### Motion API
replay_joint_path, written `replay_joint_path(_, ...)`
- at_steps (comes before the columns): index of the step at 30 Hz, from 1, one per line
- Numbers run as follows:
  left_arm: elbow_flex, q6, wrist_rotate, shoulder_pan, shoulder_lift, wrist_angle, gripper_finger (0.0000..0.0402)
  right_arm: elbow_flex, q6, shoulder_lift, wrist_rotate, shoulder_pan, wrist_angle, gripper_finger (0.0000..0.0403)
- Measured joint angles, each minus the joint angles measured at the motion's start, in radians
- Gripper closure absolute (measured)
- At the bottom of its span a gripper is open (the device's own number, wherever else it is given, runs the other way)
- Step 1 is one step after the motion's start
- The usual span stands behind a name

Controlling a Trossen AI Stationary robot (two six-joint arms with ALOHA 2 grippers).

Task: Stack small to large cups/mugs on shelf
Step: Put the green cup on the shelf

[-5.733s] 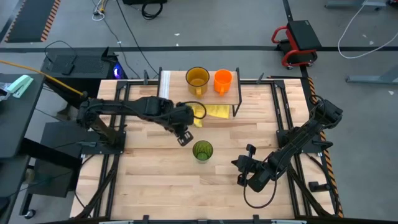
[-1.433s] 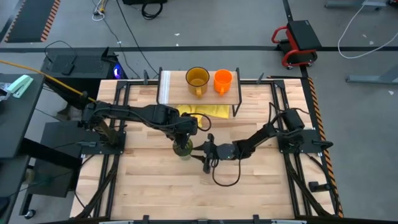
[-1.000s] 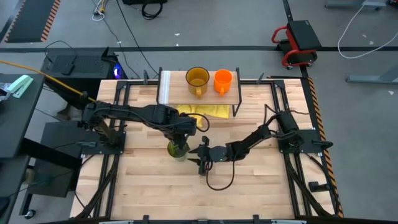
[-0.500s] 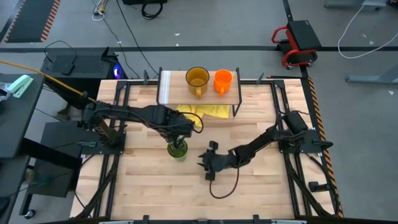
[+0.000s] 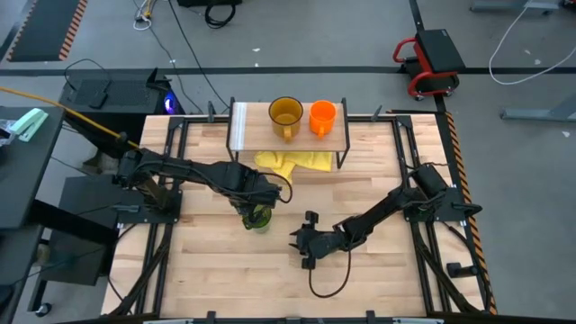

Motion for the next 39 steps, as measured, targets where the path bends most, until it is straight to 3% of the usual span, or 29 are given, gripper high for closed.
replay_joint_path(15,-0.017,-0.001,0.002,-0.014,-0.041,0.014,0.0296,0.0,0.007,0.0,0.0,0.0,0.001,0.0254)
replay_joint_path(39,-0.017,0.026,0.001,0.005,-0.047,0.084,0.0288,0.0,0.014,0.0,-0.001,0.0,0.001,0.0257)
